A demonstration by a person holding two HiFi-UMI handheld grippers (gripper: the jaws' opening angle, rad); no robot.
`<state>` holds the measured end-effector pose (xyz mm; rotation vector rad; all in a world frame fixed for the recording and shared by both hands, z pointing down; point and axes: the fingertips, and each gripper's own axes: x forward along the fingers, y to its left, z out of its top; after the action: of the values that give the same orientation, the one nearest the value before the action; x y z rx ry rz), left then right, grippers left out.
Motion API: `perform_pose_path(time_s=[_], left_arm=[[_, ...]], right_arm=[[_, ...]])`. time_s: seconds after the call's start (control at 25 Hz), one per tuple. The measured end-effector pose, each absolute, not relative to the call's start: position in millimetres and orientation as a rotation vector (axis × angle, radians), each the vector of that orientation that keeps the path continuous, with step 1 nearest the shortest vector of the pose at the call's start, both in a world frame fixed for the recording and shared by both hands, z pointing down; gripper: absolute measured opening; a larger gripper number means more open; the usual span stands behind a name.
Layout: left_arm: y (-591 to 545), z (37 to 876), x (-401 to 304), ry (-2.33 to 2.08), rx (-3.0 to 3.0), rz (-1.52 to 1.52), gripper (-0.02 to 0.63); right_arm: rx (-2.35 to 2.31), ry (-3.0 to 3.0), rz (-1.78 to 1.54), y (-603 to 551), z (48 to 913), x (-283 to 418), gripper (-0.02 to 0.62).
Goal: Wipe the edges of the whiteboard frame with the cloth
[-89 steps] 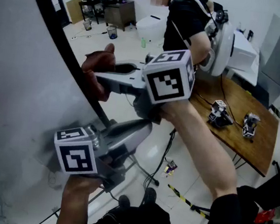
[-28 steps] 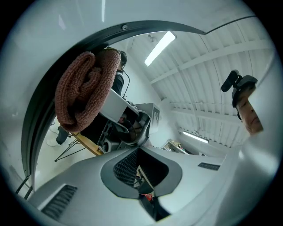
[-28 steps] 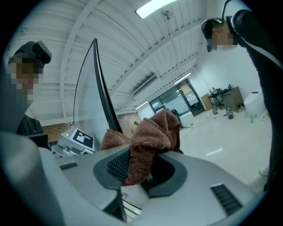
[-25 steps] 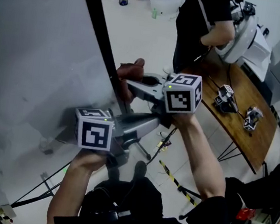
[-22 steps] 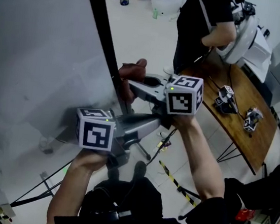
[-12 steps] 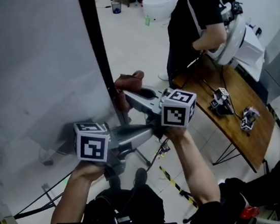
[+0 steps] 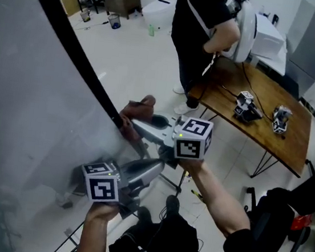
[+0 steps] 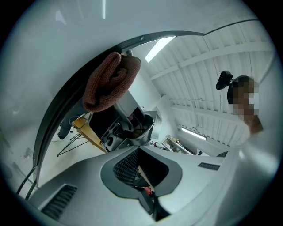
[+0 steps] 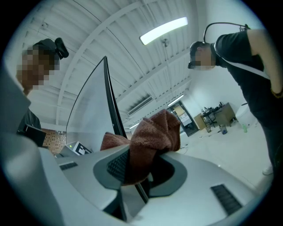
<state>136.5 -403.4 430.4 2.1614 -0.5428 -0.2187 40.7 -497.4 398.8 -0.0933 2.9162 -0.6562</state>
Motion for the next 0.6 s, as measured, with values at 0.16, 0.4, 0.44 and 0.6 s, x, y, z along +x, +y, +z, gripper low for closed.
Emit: perform_pose_path(time_s=[0.16,0.4,0.44,0.6], left_arm=[[-395,441,134,-0.532,2.156,-0.196,-0.013],[-383,456,134,-0.503,2.161,-0.159,-0.012],[-381,457,134,-0.498,2.164,-0.150,-0.012],[-378,458,135,-0.483,2.170,-0.129,-0.012]], right_arm=[[-0.121,2.840,-0.665,-494,402,47,0.112],[-0.155,2.766,-0.640,-482,411,54,0.112],[-0.160,2.756,-0.642,-480,413,55,0.112],[-0.183,2.736,-0.631,-476,418,58,0.112]])
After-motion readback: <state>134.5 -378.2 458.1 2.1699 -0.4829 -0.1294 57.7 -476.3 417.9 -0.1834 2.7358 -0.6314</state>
